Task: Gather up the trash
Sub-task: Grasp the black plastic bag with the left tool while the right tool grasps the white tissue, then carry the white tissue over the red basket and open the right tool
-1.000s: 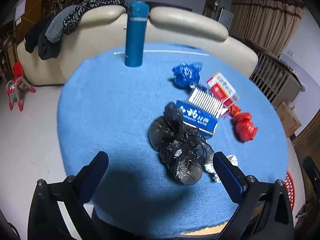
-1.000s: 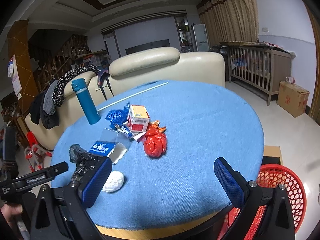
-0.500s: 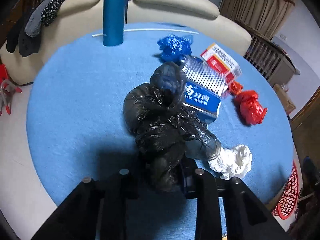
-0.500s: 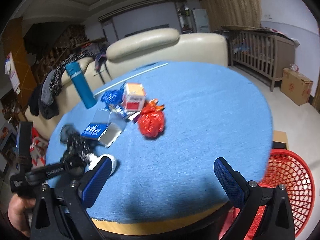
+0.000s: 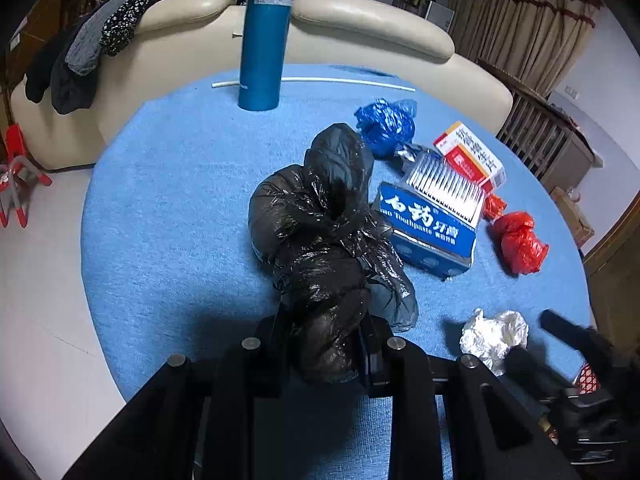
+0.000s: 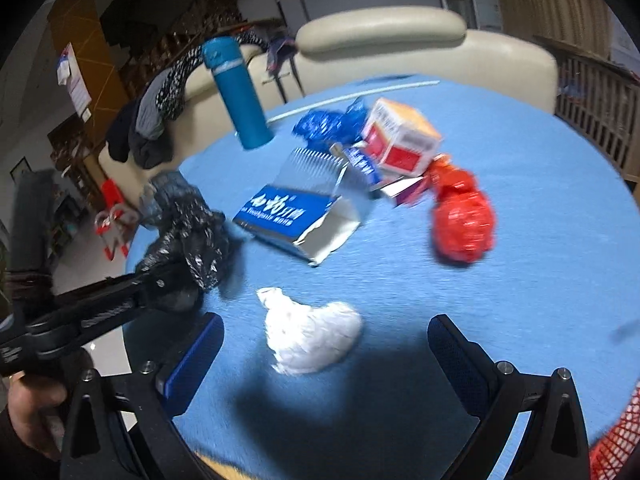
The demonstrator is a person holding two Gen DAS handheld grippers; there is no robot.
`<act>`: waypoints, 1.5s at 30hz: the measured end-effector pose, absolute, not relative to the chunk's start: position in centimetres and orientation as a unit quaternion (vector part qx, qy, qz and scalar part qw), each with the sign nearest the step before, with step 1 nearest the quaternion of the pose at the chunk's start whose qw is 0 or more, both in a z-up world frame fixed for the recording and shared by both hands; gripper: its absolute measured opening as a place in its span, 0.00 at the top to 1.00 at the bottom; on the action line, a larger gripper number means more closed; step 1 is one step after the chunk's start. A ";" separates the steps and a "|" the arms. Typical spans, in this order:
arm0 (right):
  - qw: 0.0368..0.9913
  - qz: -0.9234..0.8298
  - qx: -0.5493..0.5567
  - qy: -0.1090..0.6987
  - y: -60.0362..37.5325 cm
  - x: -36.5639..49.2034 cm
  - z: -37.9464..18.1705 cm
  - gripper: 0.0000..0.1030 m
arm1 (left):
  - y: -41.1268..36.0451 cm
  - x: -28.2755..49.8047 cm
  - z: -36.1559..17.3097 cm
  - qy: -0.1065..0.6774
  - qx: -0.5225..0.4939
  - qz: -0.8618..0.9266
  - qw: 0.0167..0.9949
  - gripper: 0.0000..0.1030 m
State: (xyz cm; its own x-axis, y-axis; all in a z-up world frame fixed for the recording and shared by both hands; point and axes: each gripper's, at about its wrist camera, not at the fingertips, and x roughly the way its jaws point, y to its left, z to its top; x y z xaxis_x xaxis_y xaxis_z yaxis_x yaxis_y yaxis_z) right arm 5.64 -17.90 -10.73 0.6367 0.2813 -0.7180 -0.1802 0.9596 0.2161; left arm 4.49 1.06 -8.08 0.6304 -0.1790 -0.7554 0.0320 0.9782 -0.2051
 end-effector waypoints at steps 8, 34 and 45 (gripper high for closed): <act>0.884 0.155 0.088 0.432 -17.5 7.0 -12.6 0.55 | 1.6 4.2 -7.9 0.425 -0.093 -0.055 0.899 0.73; 0.936 -0.025 0.216 0.279 -36.3 -6.7 -5.0 0.56 | -13.5 -0.5 -1.3 0.370 0.021 -0.206 0.906 0.73; 0.903 -0.142 0.273 0.300 -46.0 -11.9 -9.7 0.56 | -23.3 -2.6 -1.0 0.372 0.079 -0.296 0.876 0.73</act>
